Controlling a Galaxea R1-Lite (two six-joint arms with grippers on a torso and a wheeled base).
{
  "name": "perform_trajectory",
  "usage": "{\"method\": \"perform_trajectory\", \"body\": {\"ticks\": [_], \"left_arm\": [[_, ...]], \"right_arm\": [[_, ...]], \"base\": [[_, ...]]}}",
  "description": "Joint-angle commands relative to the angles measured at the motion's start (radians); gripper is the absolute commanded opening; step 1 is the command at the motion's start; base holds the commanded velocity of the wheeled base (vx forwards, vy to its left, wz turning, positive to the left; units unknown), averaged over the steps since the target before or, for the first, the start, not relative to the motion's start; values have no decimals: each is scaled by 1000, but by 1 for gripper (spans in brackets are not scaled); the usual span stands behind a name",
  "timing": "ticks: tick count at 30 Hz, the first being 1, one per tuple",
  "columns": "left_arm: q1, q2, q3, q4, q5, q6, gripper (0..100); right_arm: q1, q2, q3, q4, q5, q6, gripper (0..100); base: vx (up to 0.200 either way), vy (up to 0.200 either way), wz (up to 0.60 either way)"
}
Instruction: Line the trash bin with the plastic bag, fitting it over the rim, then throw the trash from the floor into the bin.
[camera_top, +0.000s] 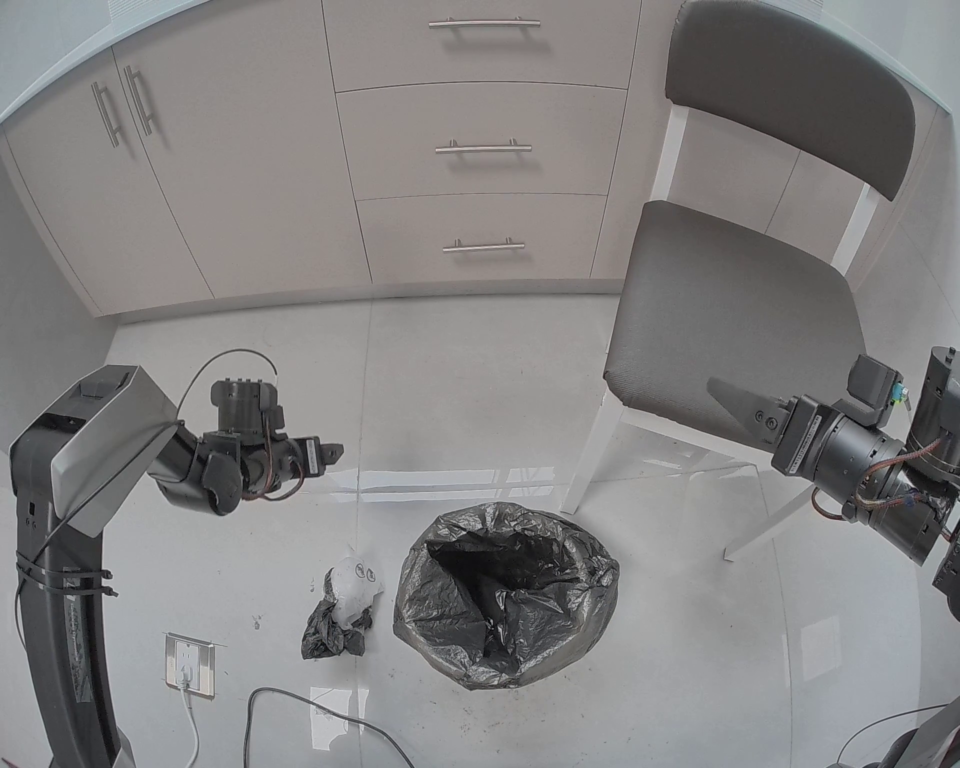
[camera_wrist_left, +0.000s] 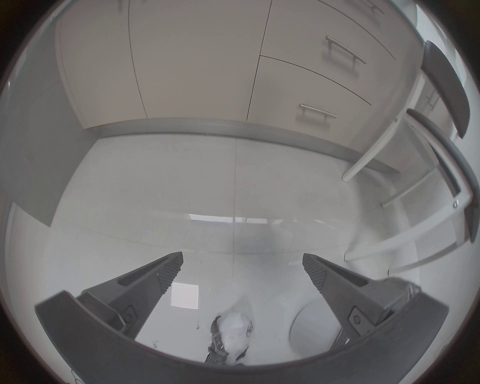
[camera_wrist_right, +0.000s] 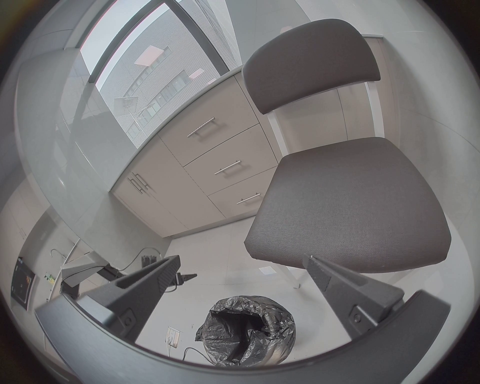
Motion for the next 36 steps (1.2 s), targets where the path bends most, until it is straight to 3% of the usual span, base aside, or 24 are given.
{"method": "perform_trajectory", "body": {"ticks": [1, 9, 23, 36], "left_arm": [[18, 166, -526, 427, -3, -78, 100], [-9, 319, -723, 543, 6, -78, 100], [-74, 495, -723, 684, 9, -86, 100], [-75, 535, -723, 695, 20, -86, 100]], "right_arm": [[1, 24, -1, -2, -3, 12, 100], [1, 39, 13, -76, -6, 11, 100], [1, 44, 18, -77, -7, 12, 100], [1, 44, 19, -77, -9, 14, 100]], "base": [[0, 0, 0], [0, 0, 0], [0, 0, 0], [0, 0, 0]]}}
